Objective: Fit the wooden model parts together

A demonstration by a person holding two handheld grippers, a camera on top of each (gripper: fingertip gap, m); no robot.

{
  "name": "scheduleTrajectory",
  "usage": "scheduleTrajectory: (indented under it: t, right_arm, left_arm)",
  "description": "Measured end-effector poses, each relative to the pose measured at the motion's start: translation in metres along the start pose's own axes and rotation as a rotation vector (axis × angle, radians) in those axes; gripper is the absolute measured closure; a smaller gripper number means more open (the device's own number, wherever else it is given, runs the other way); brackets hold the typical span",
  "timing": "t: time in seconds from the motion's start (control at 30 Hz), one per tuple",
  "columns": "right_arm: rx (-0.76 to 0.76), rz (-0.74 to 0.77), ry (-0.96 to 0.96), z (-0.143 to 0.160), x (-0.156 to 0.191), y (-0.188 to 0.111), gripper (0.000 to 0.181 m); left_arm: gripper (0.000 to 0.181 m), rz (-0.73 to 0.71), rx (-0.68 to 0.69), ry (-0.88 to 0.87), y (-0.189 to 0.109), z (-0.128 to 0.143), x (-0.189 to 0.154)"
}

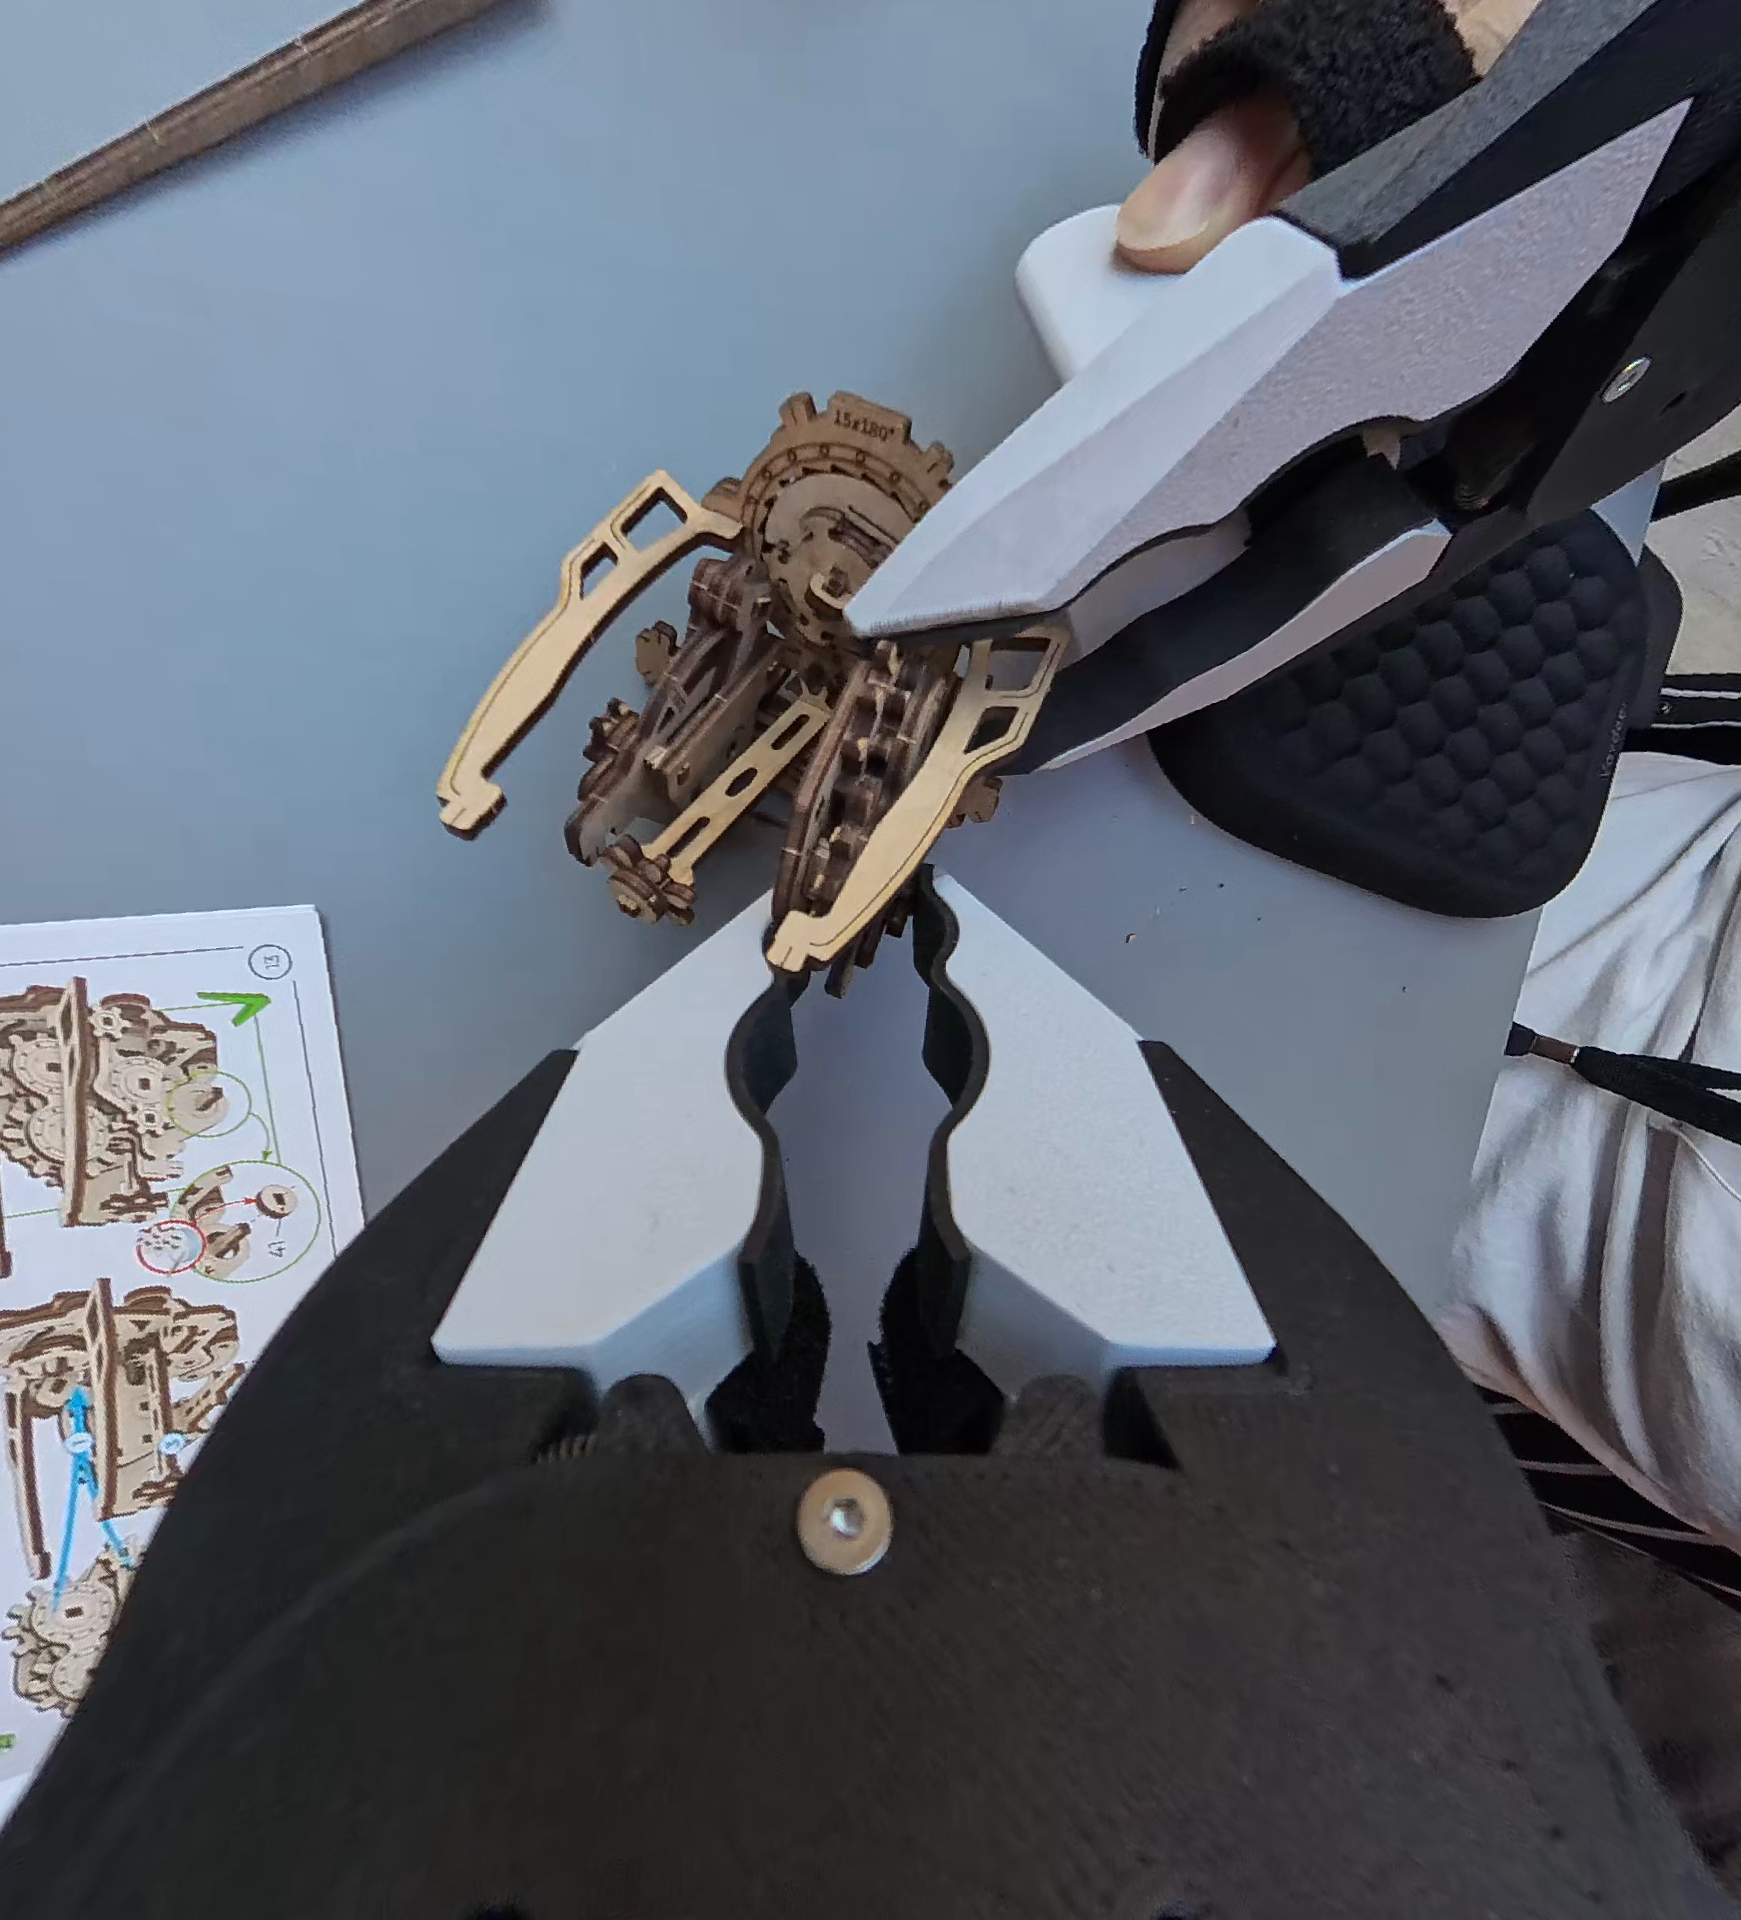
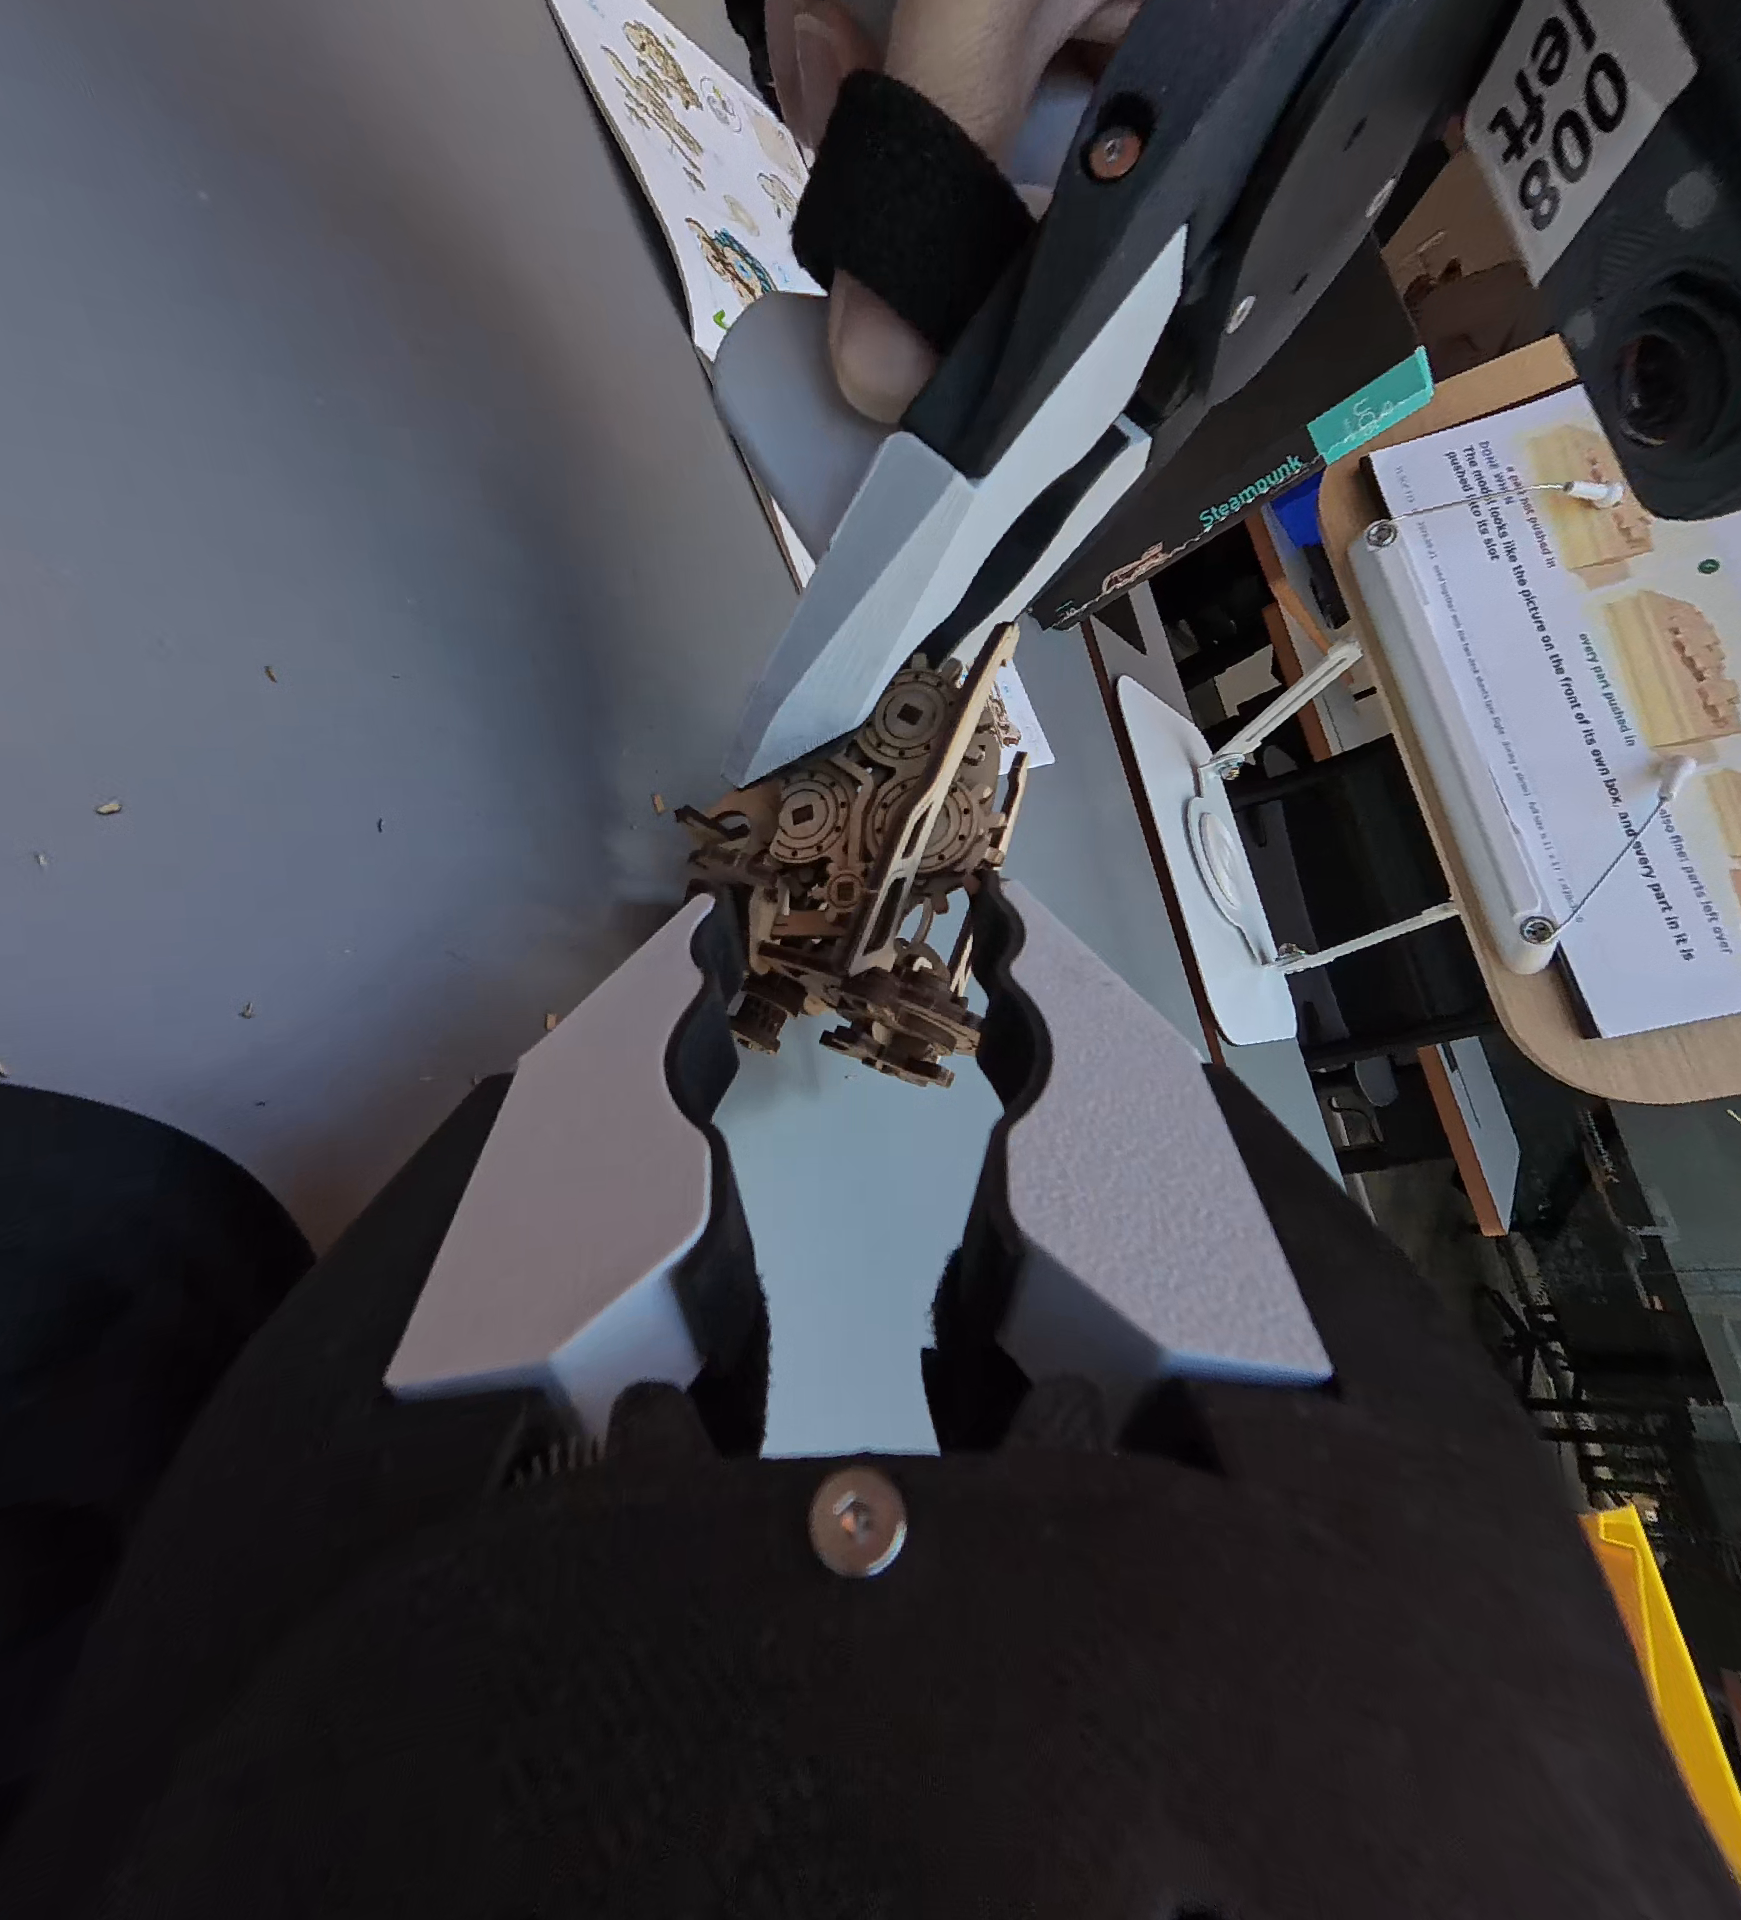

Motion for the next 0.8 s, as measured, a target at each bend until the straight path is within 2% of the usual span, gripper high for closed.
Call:
scheduleTrajectory:
  t: [0.23, 0.5, 0.67, 0.7, 0.8]
  right_arm:
    - [-0.008, -0.038, 0.019, -0.0011, 0.0012, 0.0023, 0.134]
    - [0.008, -0.035, 0.009, 0.0, 0.0045, 0.0027, 0.133]
    - [0.001, -0.028, 0.034, 0.0012, 0.0018, 0.0029, 0.137]
    - [0.033, -0.055, 0.02, 0.0069, 0.0066, 0.0046, 0.151]
    - [0.019, -0.036, 0.009, 0.0039, 0.0067, 0.0049, 0.153]
  left_arm:
    - [0.162, 0.038, 0.01, -0.013, 0.0001, 0.0021, 0.0004]
    - [0.162, -0.01, 0.062, 0.01, 0.0004, 0.0024, -0.0005]
    - [0.162, -0.018, 0.049, 0.006, -0.0007, 0.0009, 0.0022]
    - [0.162, -0.018, 0.047, 0.002, -0.0004, 0.0012, 0.003]
    - [0.162, -0.016, 0.047, 0.004, -0.0005, 0.0025, 0.0041]
Point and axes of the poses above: each gripper's, where its closed fingertips meet, y out along the fingers, z out of its underside, x = y × z across the jaws, the point moved 1 cm from there along -y, back along the fingers, and after that the axes turned 12 degrees about x, right-handed, at the moved point
